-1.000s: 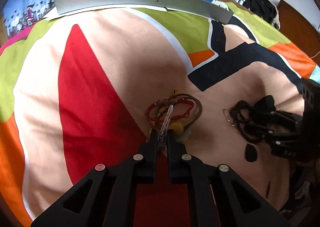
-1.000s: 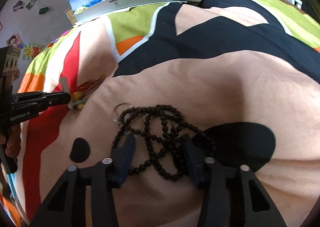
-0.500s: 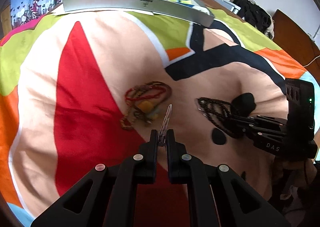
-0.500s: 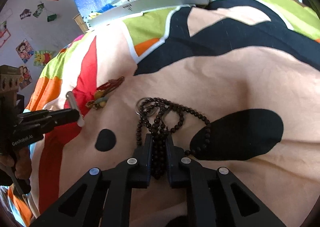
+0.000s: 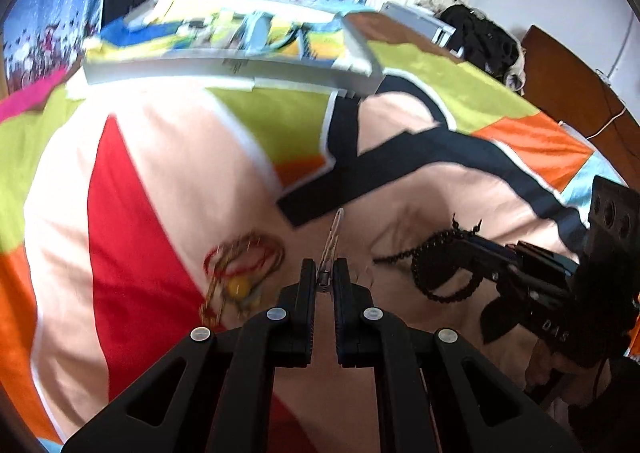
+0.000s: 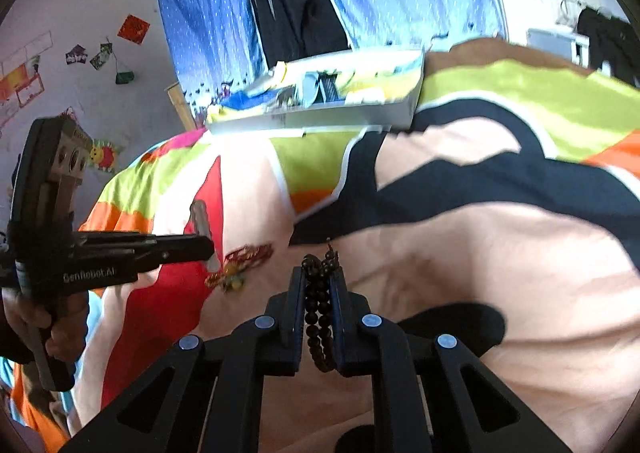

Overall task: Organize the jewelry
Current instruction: 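Carry the hairpin into the box with the left tool while the right tool drops the bracelet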

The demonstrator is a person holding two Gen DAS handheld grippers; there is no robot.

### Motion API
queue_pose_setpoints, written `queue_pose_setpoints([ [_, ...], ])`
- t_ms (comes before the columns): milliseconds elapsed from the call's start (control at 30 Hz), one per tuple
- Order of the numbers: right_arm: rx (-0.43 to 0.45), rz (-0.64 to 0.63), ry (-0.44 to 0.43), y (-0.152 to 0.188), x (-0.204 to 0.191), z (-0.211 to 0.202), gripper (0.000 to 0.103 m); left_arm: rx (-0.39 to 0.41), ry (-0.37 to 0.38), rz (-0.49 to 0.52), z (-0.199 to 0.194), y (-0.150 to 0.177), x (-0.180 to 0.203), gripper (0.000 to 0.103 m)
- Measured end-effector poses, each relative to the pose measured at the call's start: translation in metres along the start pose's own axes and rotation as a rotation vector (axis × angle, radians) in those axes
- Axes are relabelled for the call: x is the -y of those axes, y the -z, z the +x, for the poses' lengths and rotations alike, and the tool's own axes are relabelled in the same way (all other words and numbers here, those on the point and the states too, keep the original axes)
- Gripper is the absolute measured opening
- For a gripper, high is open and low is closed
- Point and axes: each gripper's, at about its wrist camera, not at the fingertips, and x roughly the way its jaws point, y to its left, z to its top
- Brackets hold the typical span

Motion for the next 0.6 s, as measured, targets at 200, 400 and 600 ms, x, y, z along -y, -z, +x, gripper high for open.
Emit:
queue_pose_setpoints([
  [200,0.075,-0.022,0.006,-0.028,0.002,-0.015,0.011,0.039,0.006,0.024,-0.003,-0.029,0.004,0.006],
  [400,0.124,-0.082,0.014,-0.081,0.0,-0.015,0.011,0.104,0.001,0.006,-0.01,-0.067,-0.013,0.006],
  [600,0.213,-0.12,-0.003,-0.153,-0.003,-0.002,0.011,0.193,-0.03,-0.044,-0.016,-0.12,-0.046,0.006],
])
